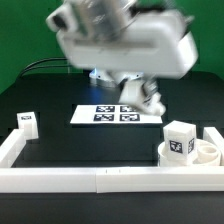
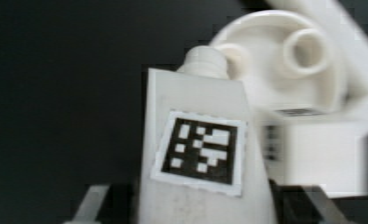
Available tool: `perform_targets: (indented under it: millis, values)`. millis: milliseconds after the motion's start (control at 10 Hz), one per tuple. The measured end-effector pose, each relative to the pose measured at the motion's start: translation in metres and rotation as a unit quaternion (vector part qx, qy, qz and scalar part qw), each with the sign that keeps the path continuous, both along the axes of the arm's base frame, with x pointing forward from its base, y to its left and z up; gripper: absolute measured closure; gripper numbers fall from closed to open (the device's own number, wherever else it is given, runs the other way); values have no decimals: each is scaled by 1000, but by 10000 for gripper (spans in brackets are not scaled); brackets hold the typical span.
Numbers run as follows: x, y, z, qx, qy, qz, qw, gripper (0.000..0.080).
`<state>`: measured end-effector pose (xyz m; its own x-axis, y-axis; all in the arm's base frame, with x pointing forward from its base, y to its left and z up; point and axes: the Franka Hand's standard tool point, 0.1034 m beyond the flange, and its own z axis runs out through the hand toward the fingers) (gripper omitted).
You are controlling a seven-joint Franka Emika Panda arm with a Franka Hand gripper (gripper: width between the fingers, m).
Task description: Assemble stool
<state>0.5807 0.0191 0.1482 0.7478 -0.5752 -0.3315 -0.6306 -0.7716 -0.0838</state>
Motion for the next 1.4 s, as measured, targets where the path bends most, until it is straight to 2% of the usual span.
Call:
perform_targets:
  millis: [100, 200, 500, 600, 700, 800, 900, 1000, 1200, 1400]
  values:
    - [-1, 17, 15, -28, -7, 26, 999, 476]
    - [7, 28, 15, -43, -43, 30, 998, 476]
    - [12, 40, 13, -66, -116, 24, 991, 476]
    - [16, 48, 13, -86, -147, 19, 985, 476]
    - [11, 68, 14, -119, -164, 44, 978, 476]
    - [7, 85, 9, -140, -190, 83, 968, 476]
    - [3, 93, 2, -148, -213, 99, 961, 476]
    - [4, 99, 2, -145, -231, 89, 958, 476]
    - [2, 100, -2, -145, -226, 99, 958, 476]
    - [-6, 105, -15, -151, -214, 122, 957, 476]
